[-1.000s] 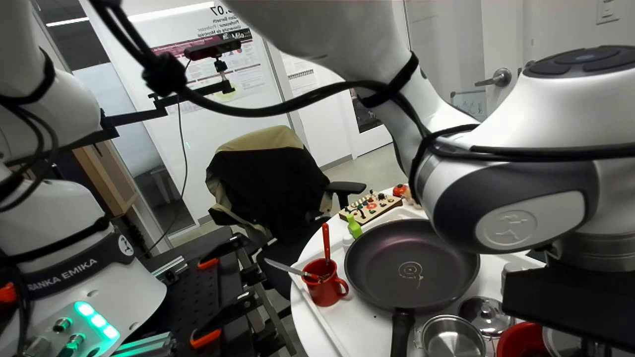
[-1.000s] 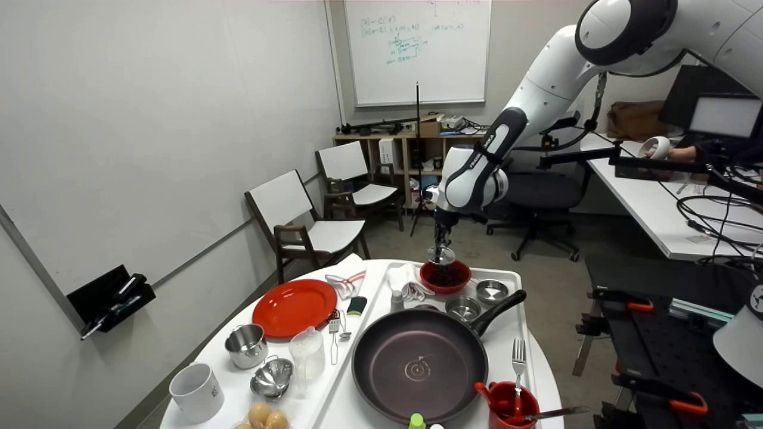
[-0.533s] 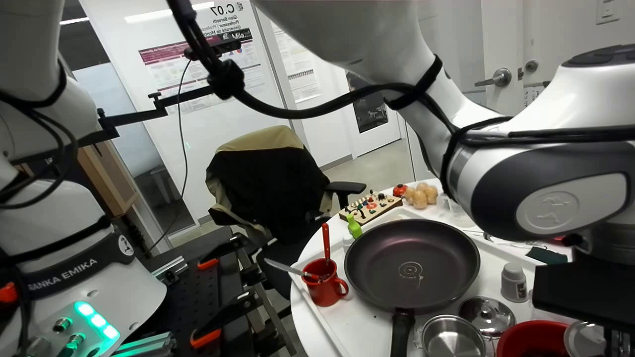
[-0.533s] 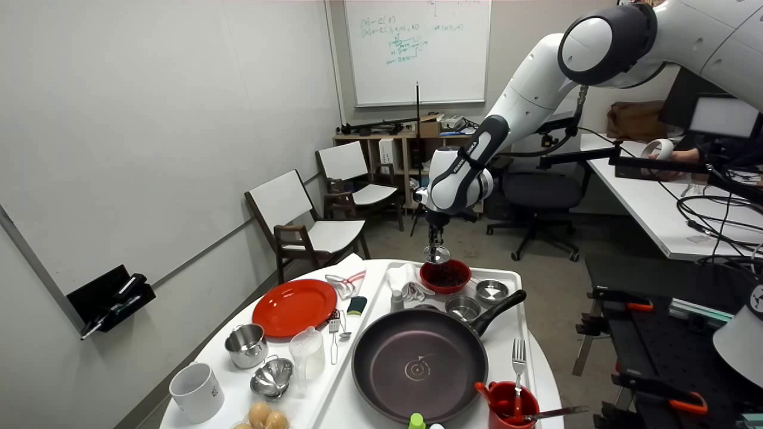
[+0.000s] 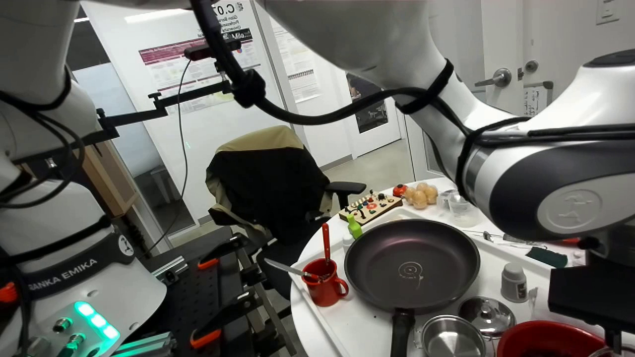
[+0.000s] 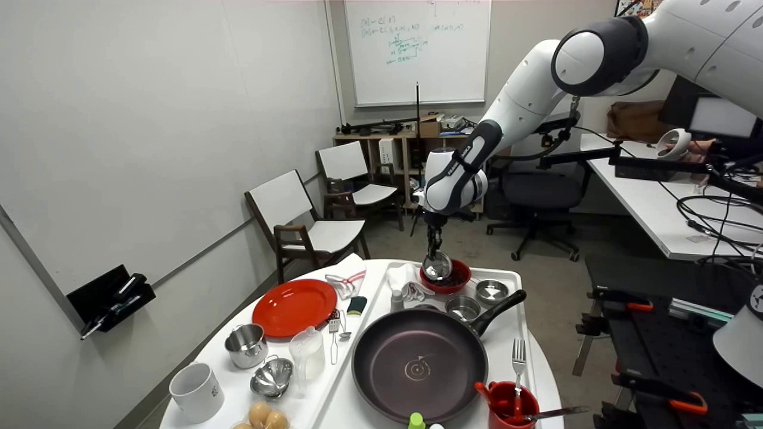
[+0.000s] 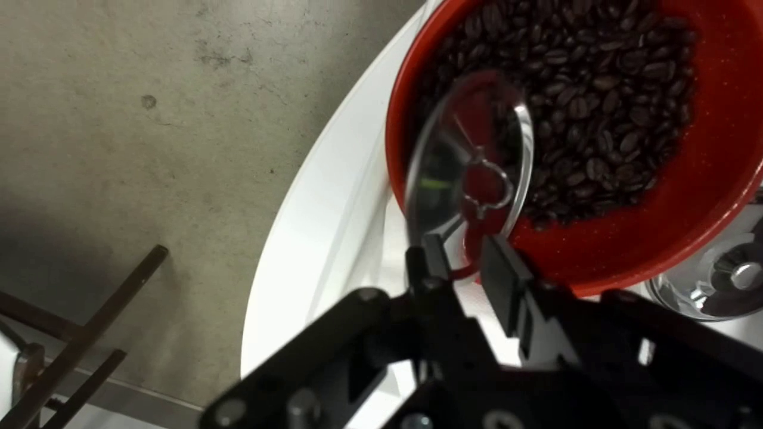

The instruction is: Take the lid off of the metal plate and put it on the red bowl

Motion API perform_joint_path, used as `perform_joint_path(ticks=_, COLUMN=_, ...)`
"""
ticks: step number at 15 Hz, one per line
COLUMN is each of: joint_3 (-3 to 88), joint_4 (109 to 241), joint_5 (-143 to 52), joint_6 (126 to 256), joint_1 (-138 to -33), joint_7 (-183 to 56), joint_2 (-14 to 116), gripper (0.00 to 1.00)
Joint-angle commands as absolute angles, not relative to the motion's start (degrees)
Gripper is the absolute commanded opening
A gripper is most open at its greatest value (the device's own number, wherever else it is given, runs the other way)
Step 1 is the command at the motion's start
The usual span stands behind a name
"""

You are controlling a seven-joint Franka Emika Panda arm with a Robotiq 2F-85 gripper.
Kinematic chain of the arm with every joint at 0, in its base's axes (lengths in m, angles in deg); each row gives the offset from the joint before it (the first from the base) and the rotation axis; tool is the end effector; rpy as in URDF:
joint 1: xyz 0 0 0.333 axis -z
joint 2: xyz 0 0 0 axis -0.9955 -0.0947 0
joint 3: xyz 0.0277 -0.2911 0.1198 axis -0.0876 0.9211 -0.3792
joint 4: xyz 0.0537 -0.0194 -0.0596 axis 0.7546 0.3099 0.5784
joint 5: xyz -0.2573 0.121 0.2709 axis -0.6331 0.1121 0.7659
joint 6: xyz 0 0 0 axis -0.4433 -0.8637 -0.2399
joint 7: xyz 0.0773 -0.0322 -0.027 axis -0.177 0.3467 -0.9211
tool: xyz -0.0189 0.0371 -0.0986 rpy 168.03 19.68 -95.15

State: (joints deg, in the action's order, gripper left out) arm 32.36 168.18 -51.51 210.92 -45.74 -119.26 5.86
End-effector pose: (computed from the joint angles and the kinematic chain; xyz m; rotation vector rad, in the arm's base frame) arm 0.5826 -0.3782 0.0372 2.9984 0.6124 0.1650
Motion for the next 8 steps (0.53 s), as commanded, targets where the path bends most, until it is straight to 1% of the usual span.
perform_joint_path(ticks=1, joint_3=33.9, joint_4=164.5, joint_5=-49.4, joint_6=208.4, joint_1=-47.5, joint_7=-119.3, joint_2=4.1, gripper=0.56)
perform_joint_path(ticks=3, joint_3=34.0, joint_4=163.9, joint_5=-49.0, joint_6=207.9, joint_1=-47.6, joint_7=-119.2, joint_2=3.8, gripper=0.71)
perform_joint_path(ticks=4, joint_3=34.0, joint_4=168.4, joint_5=-48.8, joint_6=210.8, joint_1=-45.7, joint_7=-120.2, joint_2=5.3, gripper=0.77)
perform_joint_path(ticks=7, joint_3=34.6, joint_4=172.6, joint_5=-48.3, joint_6=214.6, joint_1=-43.7, joint_7=-120.5, joint_2=6.6, gripper=1.00)
perform_joint_path(ticks=8, joint_3=34.3, joint_4=175.1, joint_5=-48.2, joint_6=217.1, joint_1=-42.2, joint_7=-120.8, joint_2=7.5, gripper=1.00)
